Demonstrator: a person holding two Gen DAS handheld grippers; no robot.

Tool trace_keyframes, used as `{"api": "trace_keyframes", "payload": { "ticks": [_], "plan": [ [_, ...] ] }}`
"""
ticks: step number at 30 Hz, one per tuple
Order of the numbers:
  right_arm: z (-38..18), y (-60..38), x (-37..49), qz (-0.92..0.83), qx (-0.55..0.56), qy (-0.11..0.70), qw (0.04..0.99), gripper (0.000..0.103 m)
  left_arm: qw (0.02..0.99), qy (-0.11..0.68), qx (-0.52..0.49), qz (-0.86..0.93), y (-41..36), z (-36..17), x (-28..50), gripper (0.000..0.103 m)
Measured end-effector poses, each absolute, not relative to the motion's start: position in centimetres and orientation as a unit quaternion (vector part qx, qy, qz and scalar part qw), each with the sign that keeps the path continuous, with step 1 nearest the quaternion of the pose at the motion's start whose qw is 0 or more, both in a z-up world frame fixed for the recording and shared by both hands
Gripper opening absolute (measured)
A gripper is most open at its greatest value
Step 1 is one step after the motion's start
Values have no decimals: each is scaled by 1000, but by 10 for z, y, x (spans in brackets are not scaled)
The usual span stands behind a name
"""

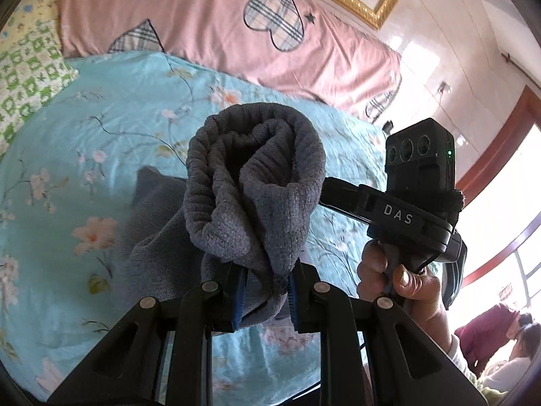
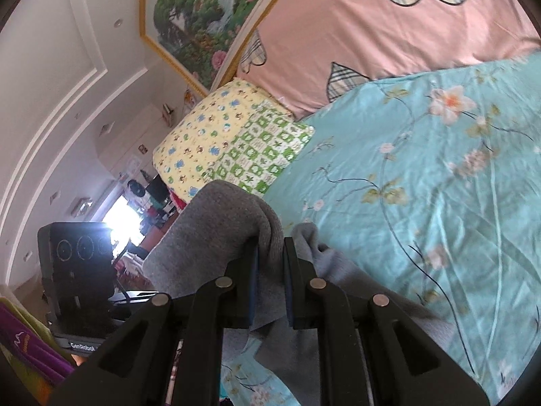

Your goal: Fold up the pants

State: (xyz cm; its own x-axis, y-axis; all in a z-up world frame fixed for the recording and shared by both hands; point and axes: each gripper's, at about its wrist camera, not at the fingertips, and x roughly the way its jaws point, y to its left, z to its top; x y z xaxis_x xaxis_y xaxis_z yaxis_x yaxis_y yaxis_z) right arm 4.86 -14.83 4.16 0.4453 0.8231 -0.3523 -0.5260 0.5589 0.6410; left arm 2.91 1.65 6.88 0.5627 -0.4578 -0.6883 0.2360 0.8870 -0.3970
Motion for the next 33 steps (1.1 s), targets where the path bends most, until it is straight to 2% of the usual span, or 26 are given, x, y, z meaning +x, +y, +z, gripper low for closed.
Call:
{"api": "trace_keyframes", "payload": {
  "ticks": [12,16,18,20,22,23,25,26,27,33],
  "plan": [
    [-3,-190,36,360,249,354,826,15,854,463,-89,-220,-28,25,44,21],
    [-12,-199,29,330,243,364,836,16,851,466,-66,-234,-43,16,46,29],
    [-12,-202,25,307,231,370,846,20,851,462,-59,-241,-48,15,46,35],
    [-12,-208,21,286,232,375,851,21,852,456,-53,-249,-52,14,45,47],
    [-11,-215,16,258,230,376,860,26,853,455,-49,-253,-57,13,46,53],
    [-11,-218,14,248,228,377,863,31,852,454,-47,-255,-58,13,46,60],
    [-9,-225,6,222,229,377,870,46,853,449,-39,-262,-63,14,44,67],
    [-8,-228,4,213,232,377,871,58,854,447,-35,-262,-64,14,43,69],
    [-7,-233,0,199,238,377,873,64,855,446,-32,-264,-65,15,42,70],
    [6,-247,-24,160,256,357,884,67,848,441,-39,-289,-56,28,30,76]
  ]
}}
